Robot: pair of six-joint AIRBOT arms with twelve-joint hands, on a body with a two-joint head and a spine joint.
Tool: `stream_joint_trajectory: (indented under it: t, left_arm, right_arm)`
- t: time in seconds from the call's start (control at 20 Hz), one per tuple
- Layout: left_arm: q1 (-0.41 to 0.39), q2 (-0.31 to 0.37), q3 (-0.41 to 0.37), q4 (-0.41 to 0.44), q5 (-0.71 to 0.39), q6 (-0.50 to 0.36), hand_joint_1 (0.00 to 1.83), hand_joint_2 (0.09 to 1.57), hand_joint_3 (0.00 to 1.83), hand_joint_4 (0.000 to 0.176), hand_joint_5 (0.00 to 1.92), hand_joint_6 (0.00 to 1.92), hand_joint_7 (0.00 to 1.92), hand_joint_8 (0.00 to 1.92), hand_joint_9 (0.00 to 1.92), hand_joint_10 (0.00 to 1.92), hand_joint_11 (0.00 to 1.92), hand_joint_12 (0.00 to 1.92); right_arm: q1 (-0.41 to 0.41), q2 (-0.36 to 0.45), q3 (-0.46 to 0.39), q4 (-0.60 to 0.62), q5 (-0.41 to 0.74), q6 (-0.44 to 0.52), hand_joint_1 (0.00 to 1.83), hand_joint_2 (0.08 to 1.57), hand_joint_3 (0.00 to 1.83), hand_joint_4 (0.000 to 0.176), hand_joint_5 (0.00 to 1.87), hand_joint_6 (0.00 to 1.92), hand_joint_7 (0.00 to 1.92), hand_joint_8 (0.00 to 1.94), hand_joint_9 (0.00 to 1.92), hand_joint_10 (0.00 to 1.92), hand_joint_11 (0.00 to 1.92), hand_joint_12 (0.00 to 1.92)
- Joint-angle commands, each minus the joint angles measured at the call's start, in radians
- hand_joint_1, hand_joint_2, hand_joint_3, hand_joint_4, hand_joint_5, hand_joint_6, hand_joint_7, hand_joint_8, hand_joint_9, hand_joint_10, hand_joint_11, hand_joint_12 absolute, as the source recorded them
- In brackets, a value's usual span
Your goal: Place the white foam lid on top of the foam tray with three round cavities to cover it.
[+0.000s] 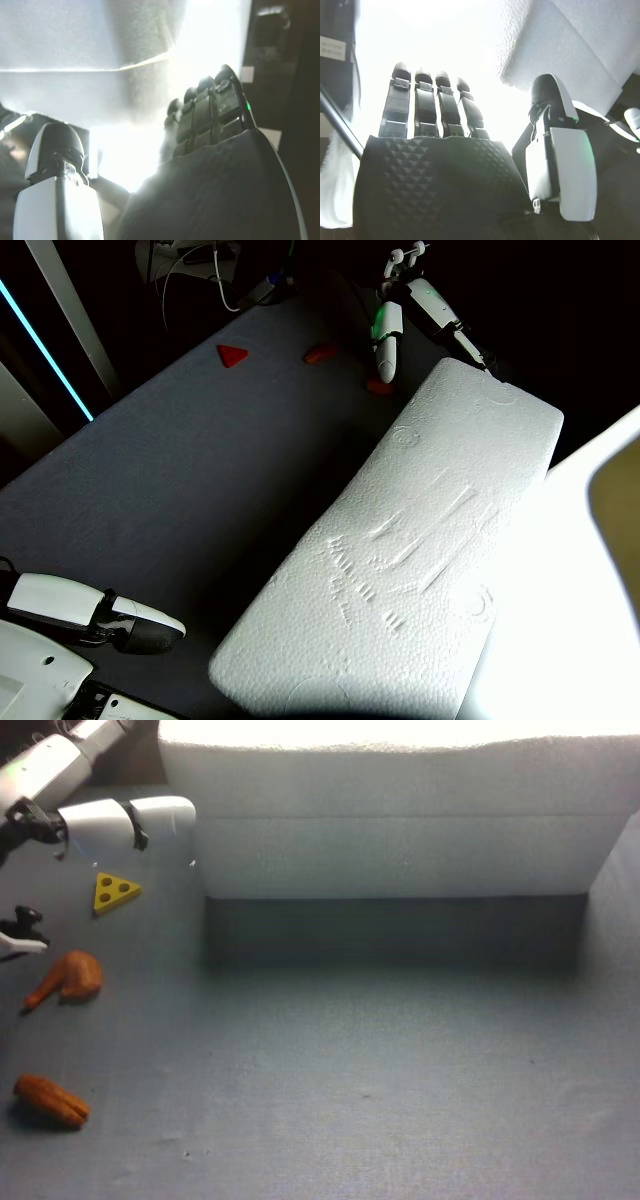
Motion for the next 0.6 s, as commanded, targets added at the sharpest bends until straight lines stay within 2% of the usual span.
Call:
stream_joint_trajectory:
  t: [0.0,0.05,0.1,0.15,0.2,0.25,0.3,0.35,0.45,0.5,0.55]
  left_arm:
    - [-0.004,0.008,-0.002,-0.008,-0.135,-0.004,0.47,1.07,0.0,0.038,0.0,0.0,0.0,0.0,0.0,0.0,0.0,0.0]
    - [-0.004,0.008,-0.002,-0.007,-0.136,-0.004,0.48,1.06,0.0,0.041,0.0,0.0,0.0,0.0,0.0,0.0,0.0,0.0]
    - [-0.004,0.008,-0.002,-0.007,-0.134,-0.004,0.48,1.06,0.0,0.048,0.0,0.0,0.0,0.0,0.0,0.0,0.0,0.0]
    - [-0.007,0.007,-0.001,-0.003,-0.129,-0.004,0.48,1.06,0.0,0.047,0.0,0.0,0.0,0.0,0.0,0.0,0.0,0.0]
    - [-0.011,0.003,0.0,0.001,-0.127,-0.004,0.48,1.08,0.0,0.028,0.0,0.0,0.0,0.0,0.0,0.0,0.02,0.01]
    - [-0.017,-0.002,0.002,0.011,-0.122,-0.004,0.48,1.09,0.0,0.029,0.0,0.0,0.0,0.0,0.0,0.0,0.0,0.28]
    - [-0.024,-0.008,0.005,0.019,-0.116,-0.004,0.47,1.1,0.0,0.023,0.0,0.0,0.0,0.0,0.0,0.0,0.0,0.34]
    - [-0.024,-0.008,0.005,0.02,-0.117,-0.004,0.48,1.09,0.0,0.026,0.0,0.0,0.0,0.0,0.0,0.0,0.0,0.35]
    - [-0.012,-0.002,0.001,0.015,-0.133,-0.01,0.47,1.08,0.0,0.022,0.0,0.0,0.0,0.0,0.0,0.0,0.0,0.2]
    - [-0.002,0.006,-0.005,0.007,-0.145,-0.01,0.47,1.07,0.0,0.022,0.0,0.0,0.0,0.0,0.0,0.0,0.0,0.04]
    - [0.007,0.014,-0.012,0.0,-0.161,-0.009,0.44,1.06,0.0,0.036,0.0,0.0,0.0,0.0,0.0,0.0,0.01,0.01]
  right_arm:
    - [0.0,0.019,-0.001,-0.022,0.125,0.003,0.49,1.23,0.0,0.0,0.0,0.0,0.0,0.0,0.0,0.0,0.0,1.19]
    - [0.0,0.019,-0.001,-0.022,0.126,0.003,0.49,1.23,0.0,0.0,0.0,0.0,0.0,0.0,0.0,0.0,0.0,1.15]
    - [0.0,0.019,-0.001,-0.025,0.126,0.006,0.48,1.23,0.0,0.0,0.0,0.0,0.0,0.0,0.0,0.0,0.0,1.01]
    - [0.0,0.019,-0.002,-0.028,0.126,0.009,0.47,1.23,0.0,0.0,0.0,0.0,0.0,0.0,0.0,0.0,0.0,1.02]
    - [0.0,0.019,-0.002,-0.028,0.126,0.01,0.46,1.23,0.0,0.0,0.0,0.0,0.0,0.0,0.0,0.0,0.0,0.98]
    - [0.0,0.018,-0.001,-0.029,0.126,0.01,0.45,1.24,0.0,0.0,0.0,0.0,0.0,0.0,0.0,0.0,0.0,0.82]
    - [-0.001,0.018,-0.001,-0.03,0.126,0.01,0.53,1.25,0.0,0.0,0.0,0.0,0.0,0.0,0.0,0.0,0.0,0.59]
    - [-0.001,0.018,-0.001,-0.033,0.126,0.01,0.55,1.26,0.0,0.0,0.0,0.0,0.0,0.0,0.0,0.0,0.0,0.15]
    - [-0.002,0.022,-0.006,-0.041,0.131,0.015,0.51,1.24,0.01,0.0,0.0,0.0,0.0,0.0,0.0,0.0,0.0,0.2]
    - [-0.006,0.025,-0.011,-0.047,0.139,0.02,0.5,1.22,0.0,0.0,0.0,0.0,0.0,0.0,0.0,0.0,0.0,0.04]
    - [-0.014,0.03,-0.016,-0.058,0.152,0.035,0.51,1.23,0.01,0.0,0.0,0.0,0.0,0.0,0.0,0.0,0.0,0.01]
